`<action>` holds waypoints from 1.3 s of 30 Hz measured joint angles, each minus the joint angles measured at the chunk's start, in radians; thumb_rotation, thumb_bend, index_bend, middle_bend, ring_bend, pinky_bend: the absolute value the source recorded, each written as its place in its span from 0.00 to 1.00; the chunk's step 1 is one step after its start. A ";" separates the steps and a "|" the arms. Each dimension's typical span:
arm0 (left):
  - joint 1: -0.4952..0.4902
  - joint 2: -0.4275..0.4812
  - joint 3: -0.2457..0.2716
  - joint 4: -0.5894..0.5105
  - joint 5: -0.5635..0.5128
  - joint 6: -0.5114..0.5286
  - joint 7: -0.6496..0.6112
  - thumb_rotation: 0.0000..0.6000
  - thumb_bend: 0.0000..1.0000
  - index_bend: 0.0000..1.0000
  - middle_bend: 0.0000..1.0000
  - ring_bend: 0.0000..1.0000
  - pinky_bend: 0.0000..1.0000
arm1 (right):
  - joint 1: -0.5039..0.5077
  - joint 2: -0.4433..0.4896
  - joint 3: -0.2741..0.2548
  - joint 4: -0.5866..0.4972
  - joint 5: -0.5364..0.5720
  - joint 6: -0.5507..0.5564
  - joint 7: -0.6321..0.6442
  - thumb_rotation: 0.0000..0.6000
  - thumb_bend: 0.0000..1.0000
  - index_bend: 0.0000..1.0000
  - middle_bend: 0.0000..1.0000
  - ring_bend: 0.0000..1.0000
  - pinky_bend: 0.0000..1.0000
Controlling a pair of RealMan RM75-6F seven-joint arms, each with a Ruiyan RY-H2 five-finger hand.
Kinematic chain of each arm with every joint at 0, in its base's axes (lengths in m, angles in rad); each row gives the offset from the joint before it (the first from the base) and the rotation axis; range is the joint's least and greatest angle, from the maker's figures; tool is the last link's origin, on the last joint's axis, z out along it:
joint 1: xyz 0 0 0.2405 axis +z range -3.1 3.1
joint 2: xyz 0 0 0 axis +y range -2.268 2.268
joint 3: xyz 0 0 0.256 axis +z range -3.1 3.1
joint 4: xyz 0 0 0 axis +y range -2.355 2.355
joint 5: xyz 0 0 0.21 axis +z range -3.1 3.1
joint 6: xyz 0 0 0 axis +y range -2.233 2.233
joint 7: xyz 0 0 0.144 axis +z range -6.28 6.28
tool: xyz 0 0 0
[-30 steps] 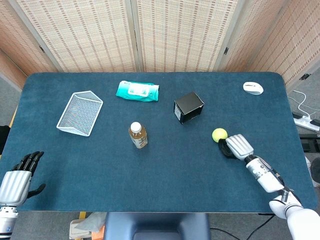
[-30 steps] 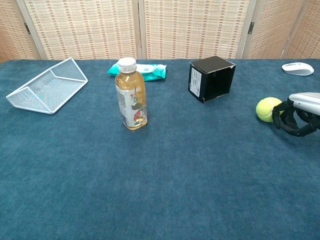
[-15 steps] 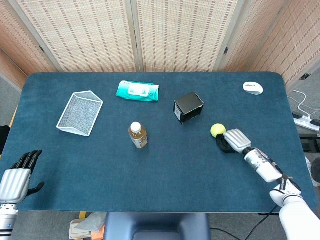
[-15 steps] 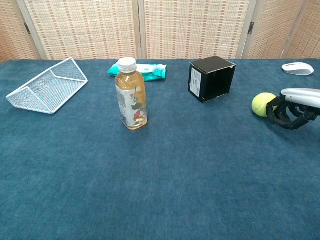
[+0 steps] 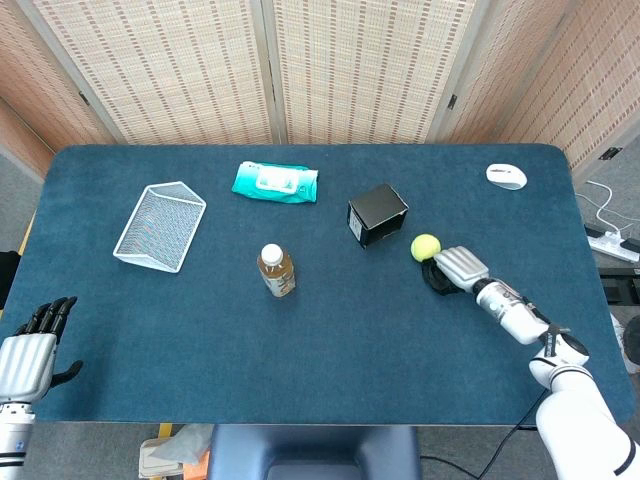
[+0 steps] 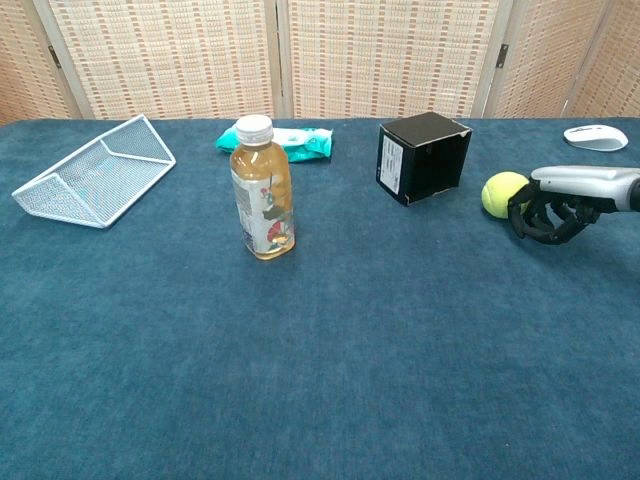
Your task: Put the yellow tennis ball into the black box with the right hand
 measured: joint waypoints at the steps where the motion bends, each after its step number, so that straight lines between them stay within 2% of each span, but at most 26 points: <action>1: 0.000 -0.001 -0.002 0.000 -0.004 0.000 0.002 1.00 0.22 0.12 0.23 0.16 0.40 | 0.008 -0.004 -0.006 0.007 -0.005 -0.007 0.011 1.00 0.61 0.83 0.74 0.58 0.78; 10: -0.002 -0.001 -0.015 0.002 -0.050 -0.010 0.011 1.00 0.22 0.12 0.23 0.16 0.40 | 0.075 -0.024 -0.036 0.045 -0.031 -0.046 0.080 1.00 0.61 0.83 0.74 0.58 0.78; 19: -0.007 0.002 -0.025 0.008 -0.095 -0.034 0.012 1.00 0.22 0.12 0.23 0.16 0.40 | 0.111 -0.041 -0.039 0.063 -0.029 -0.078 0.109 1.00 0.61 0.83 0.74 0.58 0.78; 39: -0.012 0.003 -0.026 0.008 -0.117 -0.040 0.016 1.00 0.22 0.12 0.23 0.16 0.40 | 0.158 -0.068 -0.036 0.083 -0.017 -0.120 0.138 1.00 0.61 0.83 0.74 0.58 0.78</action>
